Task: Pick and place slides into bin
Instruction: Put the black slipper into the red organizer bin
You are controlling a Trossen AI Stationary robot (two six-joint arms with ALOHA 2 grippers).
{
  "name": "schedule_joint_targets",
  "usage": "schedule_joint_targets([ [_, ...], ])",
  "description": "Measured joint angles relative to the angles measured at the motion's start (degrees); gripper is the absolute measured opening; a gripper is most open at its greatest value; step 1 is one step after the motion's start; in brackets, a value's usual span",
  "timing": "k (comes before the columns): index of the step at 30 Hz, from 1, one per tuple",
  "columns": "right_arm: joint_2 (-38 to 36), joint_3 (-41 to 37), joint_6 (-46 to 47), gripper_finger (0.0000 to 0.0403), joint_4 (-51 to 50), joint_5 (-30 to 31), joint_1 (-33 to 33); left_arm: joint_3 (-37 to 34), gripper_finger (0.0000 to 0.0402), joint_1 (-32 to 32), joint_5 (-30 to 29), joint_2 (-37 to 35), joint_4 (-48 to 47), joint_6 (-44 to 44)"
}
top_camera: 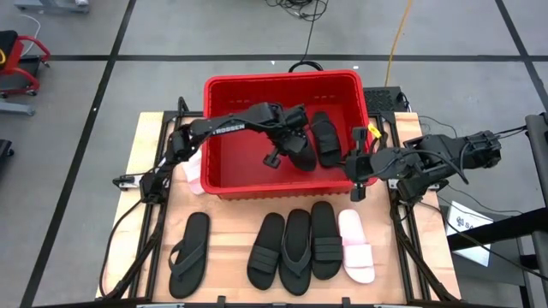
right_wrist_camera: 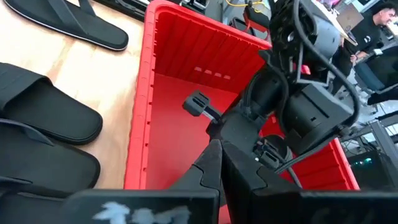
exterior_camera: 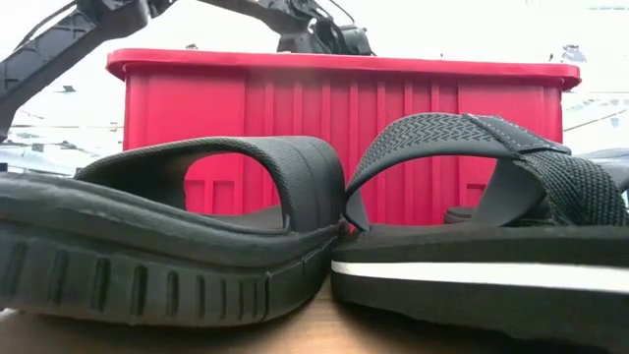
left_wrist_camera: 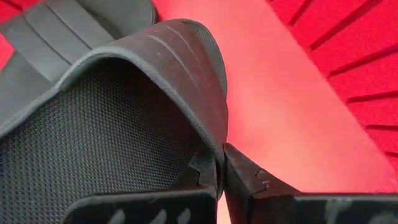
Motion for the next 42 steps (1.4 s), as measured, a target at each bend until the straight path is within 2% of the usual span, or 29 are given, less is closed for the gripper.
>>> schedule_joint_targets([
  [12,0.0,0.0,0.0,0.0,0.0,0.0,-1.7,0.0,0.0001,0.9,-1.2,1.9,2.3,3.0],
  [17,0.0,0.0,0.0,0.0,0.0,0.0,-1.7,-1.8,0.0002,1.2,-0.4,1.9,7.5,1.6],
  [29,0.0,0.0,-0.1,0.0,0.0,0.0,-1.7,-3.2,0.0003,1.6,0.7,1.9,2.7,1.2],
  [42,0.0,0.0,-0.2,0.0,0.0,0.0,-1.7,-3.3,0.0017,1.4,-0.8,1.9,7.5,2.0],
])
